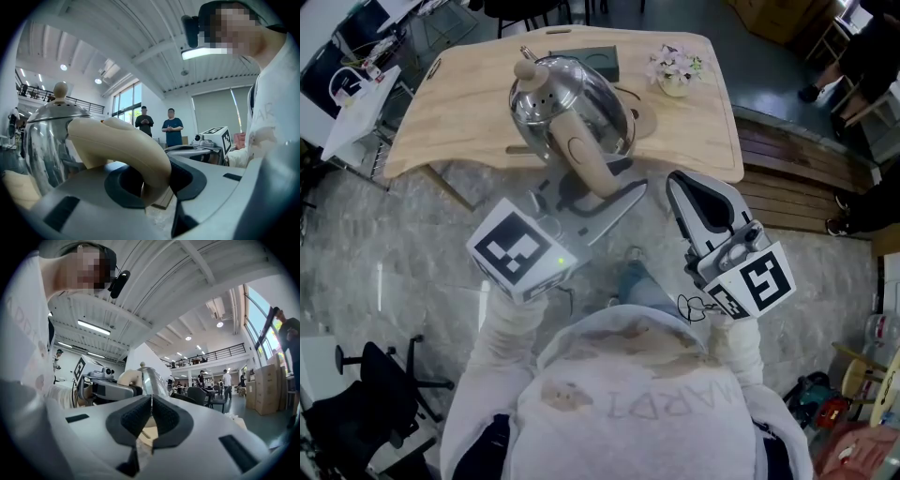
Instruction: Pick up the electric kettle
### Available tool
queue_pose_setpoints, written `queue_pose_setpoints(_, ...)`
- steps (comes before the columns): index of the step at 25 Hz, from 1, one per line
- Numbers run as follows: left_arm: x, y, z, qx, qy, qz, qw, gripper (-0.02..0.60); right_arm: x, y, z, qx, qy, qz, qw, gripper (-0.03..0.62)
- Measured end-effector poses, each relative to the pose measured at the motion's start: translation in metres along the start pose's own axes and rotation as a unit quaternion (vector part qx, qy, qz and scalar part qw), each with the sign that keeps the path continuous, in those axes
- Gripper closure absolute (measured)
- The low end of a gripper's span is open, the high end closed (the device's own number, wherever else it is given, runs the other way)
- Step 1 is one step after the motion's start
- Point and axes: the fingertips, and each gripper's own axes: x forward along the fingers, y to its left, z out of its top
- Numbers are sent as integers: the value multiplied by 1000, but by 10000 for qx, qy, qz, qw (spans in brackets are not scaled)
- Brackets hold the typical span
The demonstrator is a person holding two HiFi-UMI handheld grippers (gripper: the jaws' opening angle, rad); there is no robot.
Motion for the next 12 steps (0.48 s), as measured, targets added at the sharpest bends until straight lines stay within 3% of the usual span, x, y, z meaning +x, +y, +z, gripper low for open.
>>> queue_pose_setpoints(12, 1, 2, -6, 98, 105, 111, 9998, 460, 10, 2, 3, -32, 115, 263, 9996, 576)
